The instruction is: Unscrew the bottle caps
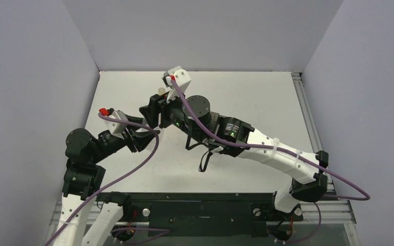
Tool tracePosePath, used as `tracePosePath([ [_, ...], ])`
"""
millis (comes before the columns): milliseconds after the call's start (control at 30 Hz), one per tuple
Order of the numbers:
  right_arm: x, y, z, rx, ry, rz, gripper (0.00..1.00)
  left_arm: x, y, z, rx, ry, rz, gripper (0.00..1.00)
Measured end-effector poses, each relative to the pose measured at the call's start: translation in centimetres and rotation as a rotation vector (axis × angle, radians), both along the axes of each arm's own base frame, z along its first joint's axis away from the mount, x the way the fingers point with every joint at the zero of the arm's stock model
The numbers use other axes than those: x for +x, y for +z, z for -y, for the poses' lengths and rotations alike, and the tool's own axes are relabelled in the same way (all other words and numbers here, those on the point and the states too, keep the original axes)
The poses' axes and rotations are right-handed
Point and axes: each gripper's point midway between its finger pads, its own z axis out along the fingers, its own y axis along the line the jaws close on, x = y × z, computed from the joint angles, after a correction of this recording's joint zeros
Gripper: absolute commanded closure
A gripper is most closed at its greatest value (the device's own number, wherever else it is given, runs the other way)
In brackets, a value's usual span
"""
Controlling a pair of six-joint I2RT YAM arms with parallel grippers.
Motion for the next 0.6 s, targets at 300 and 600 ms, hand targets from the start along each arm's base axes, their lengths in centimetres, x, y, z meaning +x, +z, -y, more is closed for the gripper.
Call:
tracePosePath([
  [300, 0.09, 0.31, 0.34, 0.002, -0.010, 0.008, 0.54, 0.02, 0.00, -0.03, 0.001, 0.002, 0.002, 1.00],
  [600, 0.20, 0.44, 0.59, -0.003, -0.016, 0.017, 0.61, 0.03, -0.01, -0.02, 0.000, 0.002, 0.001, 1.00],
])
